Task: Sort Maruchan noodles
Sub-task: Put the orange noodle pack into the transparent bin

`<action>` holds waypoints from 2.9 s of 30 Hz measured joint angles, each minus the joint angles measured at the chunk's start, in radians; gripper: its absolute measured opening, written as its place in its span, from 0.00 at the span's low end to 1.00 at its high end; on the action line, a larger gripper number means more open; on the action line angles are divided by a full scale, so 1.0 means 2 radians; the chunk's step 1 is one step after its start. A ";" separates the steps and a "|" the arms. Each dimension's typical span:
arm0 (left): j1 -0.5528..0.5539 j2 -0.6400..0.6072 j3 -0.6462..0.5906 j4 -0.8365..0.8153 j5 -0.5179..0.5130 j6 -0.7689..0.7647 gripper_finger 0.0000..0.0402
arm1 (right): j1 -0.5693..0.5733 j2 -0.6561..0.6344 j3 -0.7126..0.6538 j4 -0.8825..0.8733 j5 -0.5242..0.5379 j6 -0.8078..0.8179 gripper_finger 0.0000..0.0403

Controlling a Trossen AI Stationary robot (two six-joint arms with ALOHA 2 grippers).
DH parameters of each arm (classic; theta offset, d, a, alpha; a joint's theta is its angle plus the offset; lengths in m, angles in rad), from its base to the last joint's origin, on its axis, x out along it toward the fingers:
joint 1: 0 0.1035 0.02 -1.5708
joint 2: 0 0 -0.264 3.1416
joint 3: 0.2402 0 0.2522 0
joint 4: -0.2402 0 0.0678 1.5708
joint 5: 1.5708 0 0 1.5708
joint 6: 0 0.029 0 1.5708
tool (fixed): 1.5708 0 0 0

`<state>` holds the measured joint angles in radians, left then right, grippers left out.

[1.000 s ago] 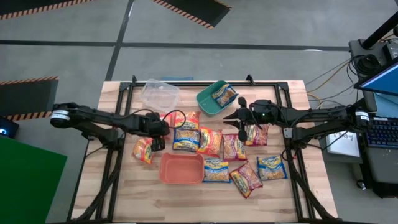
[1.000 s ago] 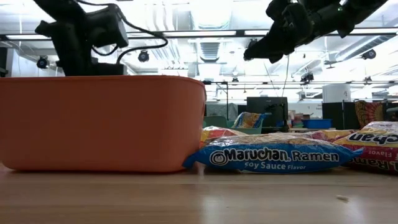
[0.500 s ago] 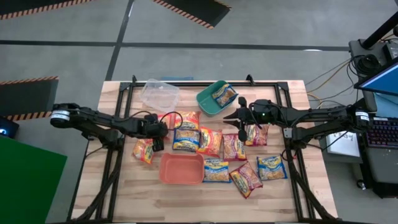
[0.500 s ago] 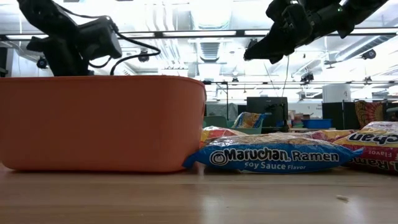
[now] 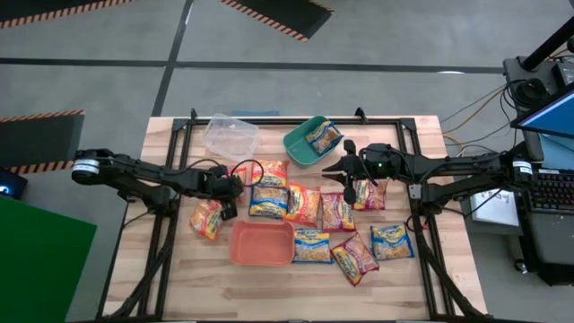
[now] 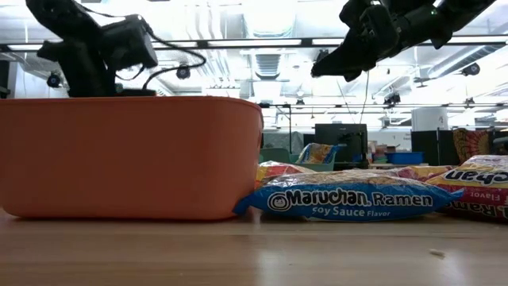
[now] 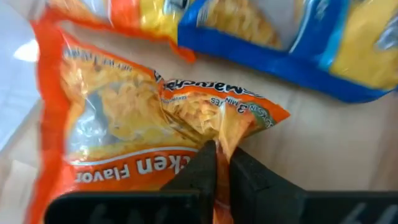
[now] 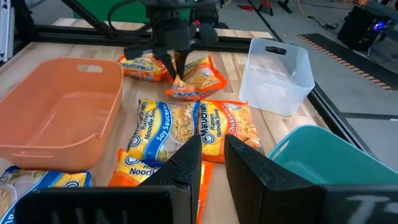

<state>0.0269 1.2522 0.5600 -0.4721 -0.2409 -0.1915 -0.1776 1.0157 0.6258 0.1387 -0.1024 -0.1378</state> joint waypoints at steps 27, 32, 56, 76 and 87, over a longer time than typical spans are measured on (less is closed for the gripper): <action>0.292 -0.174 0.161 -0.029 0.062 -0.042 0.00 | 0.000 0.000 0.000 0.004 0.000 -0.010 0.15; 0.404 -0.121 0.157 -0.002 0.151 -0.027 0.00 | 0.000 0.000 0.000 0.004 0.000 -0.015 0.15; 0.453 0.025 0.167 -0.004 0.341 0.169 0.07 | 0.000 0.000 0.001 0.000 0.000 -0.009 0.15; 0.360 0.042 0.167 0.009 0.190 0.262 0.59 | 0.000 0.000 0.000 -0.003 0.000 -0.010 0.15; 0.360 0.062 0.143 0.048 0.186 0.262 0.54 | 0.000 0.000 0.000 -0.003 0.000 -0.009 0.15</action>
<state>0.7479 1.3756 0.8466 -0.3770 0.1319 0.3316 -0.1774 1.0153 0.6250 0.1318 -0.1023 -0.1556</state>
